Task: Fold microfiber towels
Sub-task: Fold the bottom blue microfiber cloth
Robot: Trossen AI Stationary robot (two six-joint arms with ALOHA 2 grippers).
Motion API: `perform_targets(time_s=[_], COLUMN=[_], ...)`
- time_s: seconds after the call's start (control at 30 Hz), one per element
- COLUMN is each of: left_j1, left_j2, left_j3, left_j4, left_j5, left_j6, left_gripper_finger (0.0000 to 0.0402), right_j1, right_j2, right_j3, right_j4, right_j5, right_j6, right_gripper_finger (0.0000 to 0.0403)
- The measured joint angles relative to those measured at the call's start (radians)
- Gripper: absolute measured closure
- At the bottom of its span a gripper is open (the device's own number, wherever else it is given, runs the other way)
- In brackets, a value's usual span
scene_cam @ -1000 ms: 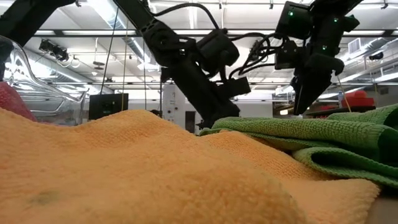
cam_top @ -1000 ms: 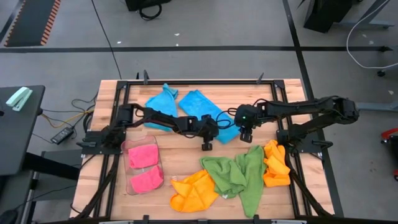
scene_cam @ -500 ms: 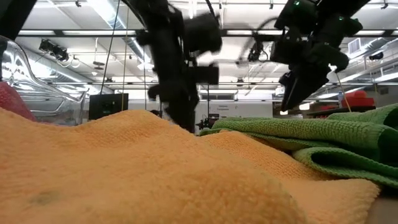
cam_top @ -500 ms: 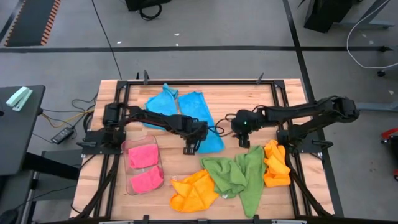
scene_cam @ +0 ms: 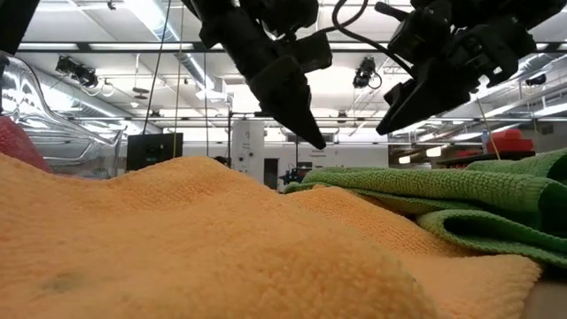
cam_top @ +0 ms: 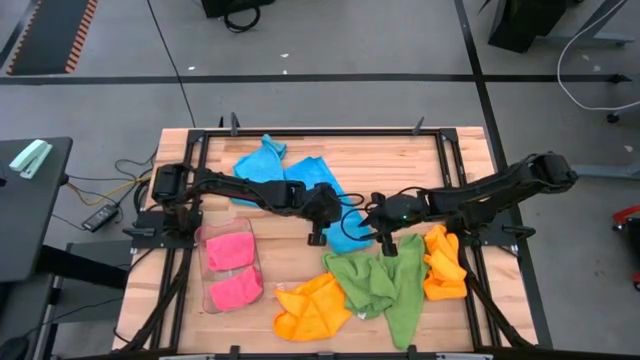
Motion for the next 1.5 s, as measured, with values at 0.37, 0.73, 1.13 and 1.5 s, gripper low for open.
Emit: perform_targets(time_s=[0.37, 0.73, 1.13, 1.5], left_j1=[-0.035, -0.060, -0.059, -0.054], left_j2=[-0.001, -0.001, -0.001, -0.001], left_j3=[0.000, 0.000, 0.000, 0.000], left_j4=[-0.095, -0.085, -0.049, -0.026], left_j5=[-0.001, -0.001, -0.001, -0.001], left_j6=[-0.101, -0.102, -0.101, -0.062], left_gripper_finger=[0.0385, 0.0368, 0.0383, 0.0375], right_j1=[0.000, 0.045, 0.078, 0.078], right_j2=[0.000, 0.000, 0.000, 0.000], right_j3=[0.000, 0.000, -0.083, -0.120], right_j4=[0.014, 0.006, 0.054, 0.077], right_j5=[0.005, 0.053, 0.156, 0.156], right_j6=[0.111, 0.184, 0.163, 0.220], right_gripper_finger=[0.0237, 0.0237, 0.0237, 0.0237])
